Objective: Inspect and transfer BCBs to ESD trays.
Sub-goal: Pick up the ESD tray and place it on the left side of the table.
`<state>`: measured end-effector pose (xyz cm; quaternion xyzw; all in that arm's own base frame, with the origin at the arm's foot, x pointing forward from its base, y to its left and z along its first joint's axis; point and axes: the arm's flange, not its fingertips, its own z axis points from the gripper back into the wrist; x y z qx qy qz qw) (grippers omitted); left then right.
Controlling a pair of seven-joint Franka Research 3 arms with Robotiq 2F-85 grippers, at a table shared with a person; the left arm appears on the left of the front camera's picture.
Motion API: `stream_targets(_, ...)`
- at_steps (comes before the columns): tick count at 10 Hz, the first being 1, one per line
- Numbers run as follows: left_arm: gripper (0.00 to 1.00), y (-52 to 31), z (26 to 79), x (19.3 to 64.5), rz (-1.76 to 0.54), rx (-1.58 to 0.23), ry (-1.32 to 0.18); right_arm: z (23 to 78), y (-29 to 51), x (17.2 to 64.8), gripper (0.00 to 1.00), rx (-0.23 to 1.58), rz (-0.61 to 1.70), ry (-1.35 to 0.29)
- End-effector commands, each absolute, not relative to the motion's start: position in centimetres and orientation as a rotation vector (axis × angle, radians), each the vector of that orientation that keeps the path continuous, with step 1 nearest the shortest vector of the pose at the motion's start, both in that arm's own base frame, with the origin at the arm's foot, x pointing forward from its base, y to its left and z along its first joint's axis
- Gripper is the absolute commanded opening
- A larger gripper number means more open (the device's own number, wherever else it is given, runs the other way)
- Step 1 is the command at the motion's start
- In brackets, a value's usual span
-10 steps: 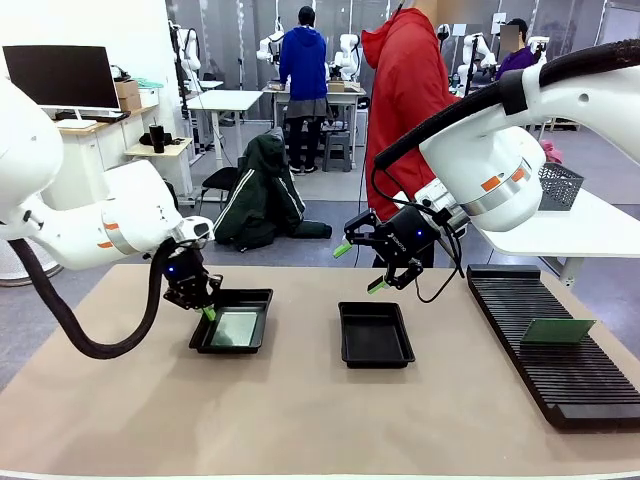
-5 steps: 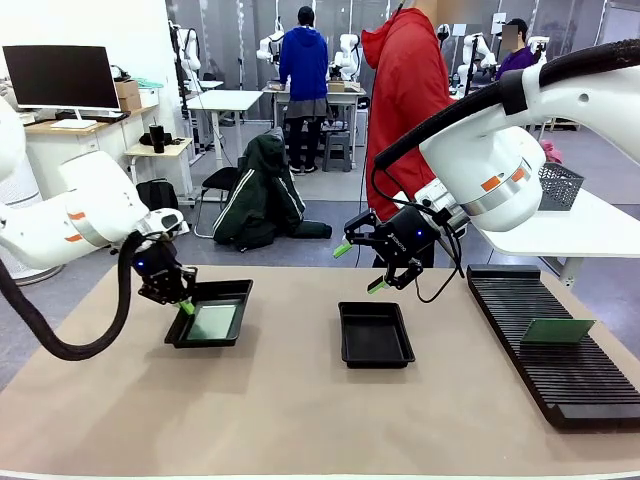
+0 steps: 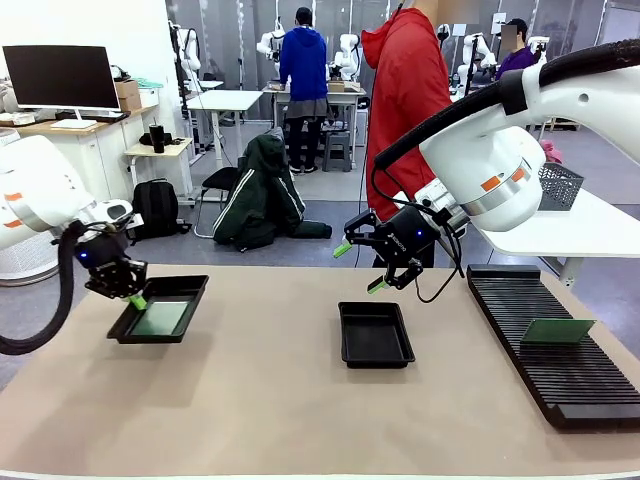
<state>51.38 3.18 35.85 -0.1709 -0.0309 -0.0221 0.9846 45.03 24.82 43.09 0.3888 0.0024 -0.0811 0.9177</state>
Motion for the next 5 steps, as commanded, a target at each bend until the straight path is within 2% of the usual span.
stream_targets(1, 0.01, 5.8, 36.0, 51.1, -0.069, -0.311, -0.056, 43.2, 25.0, 45.3, 1.00, 0.789, -0.176, 0.008)
stream_targets(5, 0.01, 10.2, 35.5, 50.3, -0.038, -0.268, -0.078, 43.2, 25.0, 45.3, 1.00, 0.789, -0.176, 0.008)
